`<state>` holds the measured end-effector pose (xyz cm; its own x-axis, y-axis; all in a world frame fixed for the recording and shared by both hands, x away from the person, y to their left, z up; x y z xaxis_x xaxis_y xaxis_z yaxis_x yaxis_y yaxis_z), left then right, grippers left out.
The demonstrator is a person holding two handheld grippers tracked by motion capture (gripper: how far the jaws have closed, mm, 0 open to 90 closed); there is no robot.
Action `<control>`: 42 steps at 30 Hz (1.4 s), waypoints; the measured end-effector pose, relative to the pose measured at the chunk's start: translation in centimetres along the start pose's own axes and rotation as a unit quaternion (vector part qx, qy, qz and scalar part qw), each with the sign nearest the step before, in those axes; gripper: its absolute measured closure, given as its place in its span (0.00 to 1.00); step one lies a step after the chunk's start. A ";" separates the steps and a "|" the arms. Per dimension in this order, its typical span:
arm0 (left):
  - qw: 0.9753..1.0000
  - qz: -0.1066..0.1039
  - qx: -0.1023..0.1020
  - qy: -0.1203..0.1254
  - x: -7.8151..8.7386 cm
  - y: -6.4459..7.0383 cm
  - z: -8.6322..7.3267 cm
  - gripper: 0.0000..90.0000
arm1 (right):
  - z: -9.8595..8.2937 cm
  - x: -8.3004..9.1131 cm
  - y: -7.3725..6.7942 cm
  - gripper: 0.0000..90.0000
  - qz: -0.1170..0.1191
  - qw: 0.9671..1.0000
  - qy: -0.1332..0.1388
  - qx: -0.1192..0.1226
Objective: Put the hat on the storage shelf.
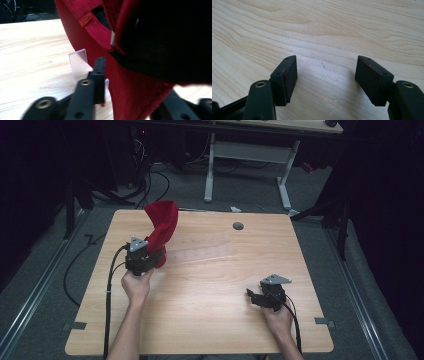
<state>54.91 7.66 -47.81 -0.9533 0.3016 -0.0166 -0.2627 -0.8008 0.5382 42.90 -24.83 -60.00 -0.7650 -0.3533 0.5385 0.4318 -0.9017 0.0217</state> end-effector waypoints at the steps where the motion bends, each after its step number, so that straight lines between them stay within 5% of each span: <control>1: 1.000 0.001 0.002 -0.001 0.0 0.0 0.1 0.67 | 0.0 0.0 0.0 0.38 0.000 1.000 0.000 0.000; 11: 1.000 0.001 -0.008 -0.004 0.7 0.2 0.3 0.44 | 0.0 0.0 0.0 0.38 0.000 1.000 0.000 0.000; 19: 1.000 -0.012 0.006 -0.003 1.6 0.9 1.3 0.42 | 0.0 0.0 0.0 0.38 0.000 1.000 0.000 0.000; 42: 1.000 -0.010 -0.006 -0.007 3.9 1.4 2.2 0.41 | 0.0 0.0 0.0 0.38 0.000 1.000 0.000 0.000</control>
<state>51.15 8.80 -45.29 -0.9456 0.3249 -0.0150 -0.2835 -0.8009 0.5274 42.93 -24.82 -60.00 -0.7650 -0.3543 0.5378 0.4323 -0.9015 0.0212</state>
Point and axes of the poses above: each handheld gripper's, and its own axes: x roughly backward along the jaws, z roughly out of its top, y roughly to its right, the point moved 10 cm from there along -x, roughly forward along the jaws, and after that the axes turned 11 degrees about y, right-handed, at the moved point
